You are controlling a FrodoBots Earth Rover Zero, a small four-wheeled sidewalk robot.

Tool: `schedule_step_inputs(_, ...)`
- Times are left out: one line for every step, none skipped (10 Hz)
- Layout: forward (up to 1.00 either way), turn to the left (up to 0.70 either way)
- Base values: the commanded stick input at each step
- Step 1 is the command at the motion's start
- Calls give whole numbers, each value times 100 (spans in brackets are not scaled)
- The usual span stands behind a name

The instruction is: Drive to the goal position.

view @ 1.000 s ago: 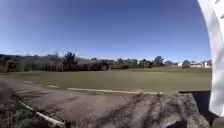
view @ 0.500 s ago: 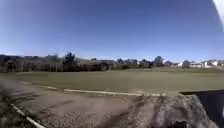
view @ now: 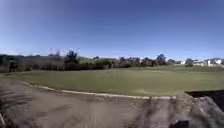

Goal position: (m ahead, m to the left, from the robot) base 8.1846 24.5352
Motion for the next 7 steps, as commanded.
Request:
schedule_step_inputs(0,45)
schedule_step_inputs(0,45)
schedule_step_inputs(0,45)
schedule_step_inputs(0,45)
schedule_step_inputs(0,45)
schedule_step_inputs(0,45)
schedule_step_inputs(0,45)
